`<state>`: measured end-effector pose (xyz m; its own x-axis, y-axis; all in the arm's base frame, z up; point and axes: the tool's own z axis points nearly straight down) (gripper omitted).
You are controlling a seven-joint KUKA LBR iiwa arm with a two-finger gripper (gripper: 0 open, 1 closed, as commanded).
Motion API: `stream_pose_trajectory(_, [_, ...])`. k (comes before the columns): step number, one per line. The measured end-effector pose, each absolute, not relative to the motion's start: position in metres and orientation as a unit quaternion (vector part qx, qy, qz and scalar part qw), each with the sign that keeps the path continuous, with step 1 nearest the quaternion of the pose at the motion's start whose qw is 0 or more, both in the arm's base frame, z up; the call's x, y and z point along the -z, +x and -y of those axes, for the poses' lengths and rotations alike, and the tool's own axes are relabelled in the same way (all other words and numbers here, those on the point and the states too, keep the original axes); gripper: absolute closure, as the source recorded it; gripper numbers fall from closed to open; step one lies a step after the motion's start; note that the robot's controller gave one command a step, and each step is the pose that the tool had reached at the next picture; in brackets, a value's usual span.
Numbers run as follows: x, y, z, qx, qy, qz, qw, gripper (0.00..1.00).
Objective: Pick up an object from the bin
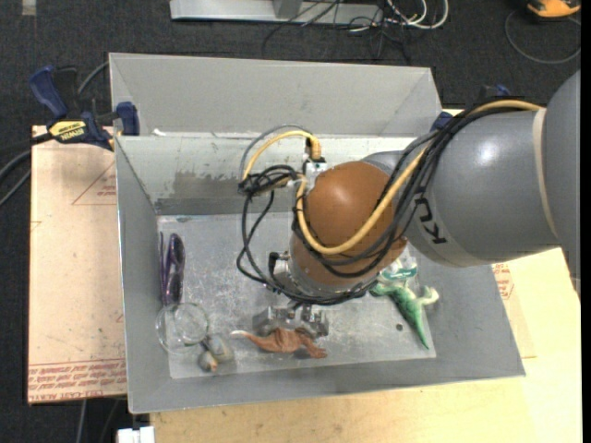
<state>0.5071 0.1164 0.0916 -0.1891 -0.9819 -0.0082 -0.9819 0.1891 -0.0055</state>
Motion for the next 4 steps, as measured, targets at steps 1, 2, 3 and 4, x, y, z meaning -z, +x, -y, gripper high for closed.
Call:
stream_pose_trajectory(1, [-0.083,0.509,-0.124,-0.001,-0.646,-0.763,0.006,1.00])
stream_pose_trajectory(2, [-0.076,0.497,-0.108,-0.001,-0.613,-0.790,0.006,1.00])
stream_pose_trajectory(3, [-0.071,0.488,-0.102,-0.001,-0.699,-0.715,0.006,1.00])
stream_pose_trajectory(4, [-0.072,0.487,-0.097,0.002,-0.631,-0.776,0.013,1.00])
